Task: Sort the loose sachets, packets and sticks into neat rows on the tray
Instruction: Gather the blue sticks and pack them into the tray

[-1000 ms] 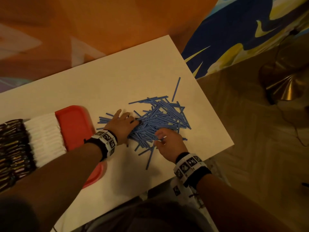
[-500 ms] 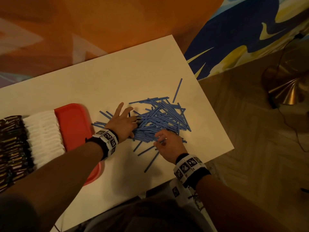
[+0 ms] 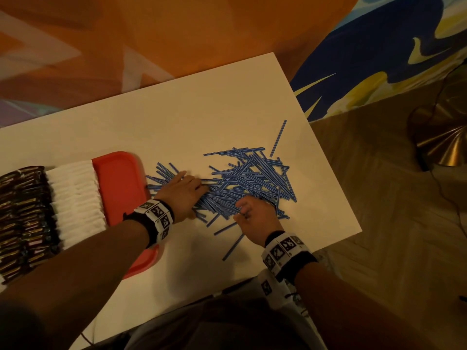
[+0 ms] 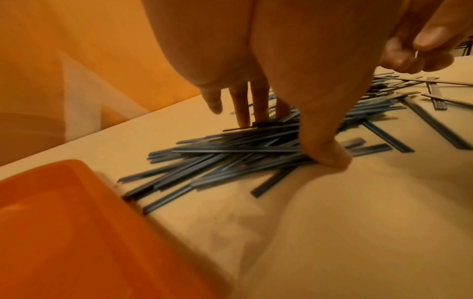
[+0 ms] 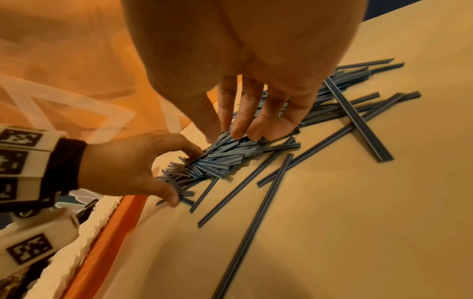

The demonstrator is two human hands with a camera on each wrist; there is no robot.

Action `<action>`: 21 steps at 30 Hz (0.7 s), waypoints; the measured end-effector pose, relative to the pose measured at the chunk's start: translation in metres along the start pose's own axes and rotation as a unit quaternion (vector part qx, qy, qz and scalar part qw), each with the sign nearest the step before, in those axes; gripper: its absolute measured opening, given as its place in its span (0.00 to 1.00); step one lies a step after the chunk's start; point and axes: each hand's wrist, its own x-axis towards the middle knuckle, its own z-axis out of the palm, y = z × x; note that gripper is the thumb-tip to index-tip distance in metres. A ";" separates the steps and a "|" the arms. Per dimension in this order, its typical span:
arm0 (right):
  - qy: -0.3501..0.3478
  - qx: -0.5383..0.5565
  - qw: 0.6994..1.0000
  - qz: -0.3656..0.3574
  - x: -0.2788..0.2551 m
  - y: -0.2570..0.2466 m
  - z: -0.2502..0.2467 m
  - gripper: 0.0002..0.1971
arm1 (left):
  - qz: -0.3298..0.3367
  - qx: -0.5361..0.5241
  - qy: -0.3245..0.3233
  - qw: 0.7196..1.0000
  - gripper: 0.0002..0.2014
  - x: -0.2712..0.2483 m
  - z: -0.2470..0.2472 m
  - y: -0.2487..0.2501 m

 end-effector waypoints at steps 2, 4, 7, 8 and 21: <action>-0.003 0.000 1.000 0.004 0.000 0.000 0.000 0.09 | -0.001 -0.018 0.011 1.000 0.34 -0.001 0.002 0.002; -0.003 -0.004 1.000 0.005 0.001 0.001 0.001 0.08 | 0.001 -0.014 0.015 1.000 0.26 -0.003 0.000 0.005; -0.005 -0.004 1.000 0.008 0.002 0.000 0.000 0.09 | -0.006 -0.008 0.008 1.000 0.23 -0.005 -0.002 0.009; -0.005 -0.002 1.000 0.008 0.002 -0.001 0.000 0.09 | -0.006 -0.012 0.004 1.000 0.23 -0.006 -0.003 0.009; -0.002 0.043 0.999 0.020 -0.003 -0.019 -0.016 0.07 | 0.012 -0.061 0.009 0.998 0.28 -0.021 -0.012 0.010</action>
